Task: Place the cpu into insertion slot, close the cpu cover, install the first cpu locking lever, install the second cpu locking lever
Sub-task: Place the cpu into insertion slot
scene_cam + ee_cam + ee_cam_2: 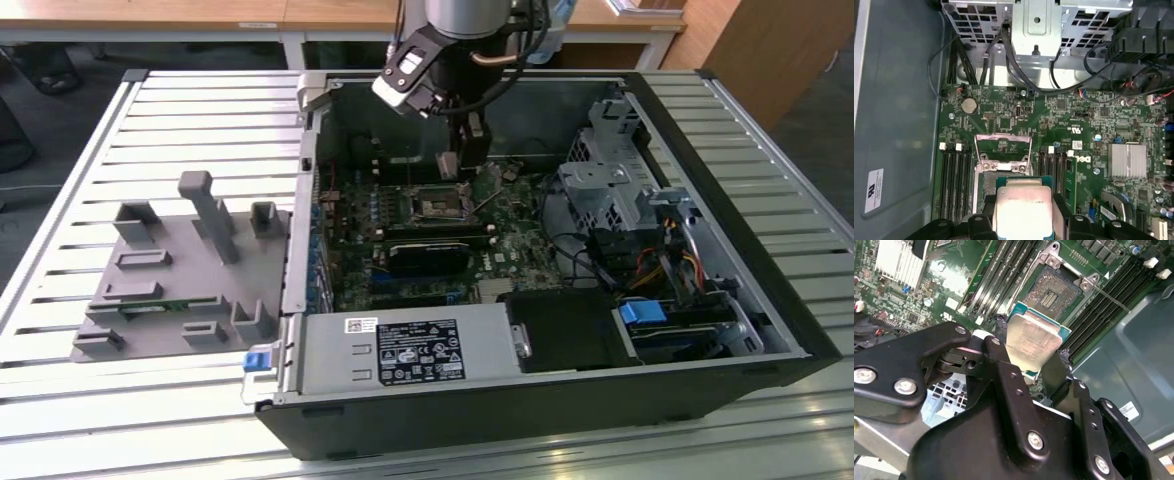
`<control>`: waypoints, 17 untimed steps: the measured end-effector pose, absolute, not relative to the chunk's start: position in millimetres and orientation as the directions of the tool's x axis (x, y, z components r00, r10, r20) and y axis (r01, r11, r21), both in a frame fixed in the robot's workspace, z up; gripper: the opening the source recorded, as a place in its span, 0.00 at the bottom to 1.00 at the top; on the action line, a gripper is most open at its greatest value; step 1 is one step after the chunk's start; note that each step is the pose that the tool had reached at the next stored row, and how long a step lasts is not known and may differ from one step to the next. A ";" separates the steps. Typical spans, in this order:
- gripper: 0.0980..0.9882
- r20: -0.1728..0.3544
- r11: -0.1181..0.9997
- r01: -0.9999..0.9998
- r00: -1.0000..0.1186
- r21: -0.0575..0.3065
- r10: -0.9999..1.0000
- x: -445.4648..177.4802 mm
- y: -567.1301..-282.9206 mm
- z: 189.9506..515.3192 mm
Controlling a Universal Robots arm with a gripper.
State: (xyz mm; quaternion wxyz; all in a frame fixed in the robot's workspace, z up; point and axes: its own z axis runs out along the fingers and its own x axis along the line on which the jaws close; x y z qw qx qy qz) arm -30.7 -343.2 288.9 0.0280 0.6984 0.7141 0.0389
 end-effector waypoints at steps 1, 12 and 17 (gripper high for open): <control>0.48 0.014 0.022 0.995 -0.023 0.095 1.000 -30.7 -343.1 287.1; 0.48 0.015 0.021 0.995 -0.023 0.095 1.000 -31.1 -343.0 278.2; 0.48 0.015 0.021 0.995 -0.023 0.095 1.000 -31.4 -343.0 273.6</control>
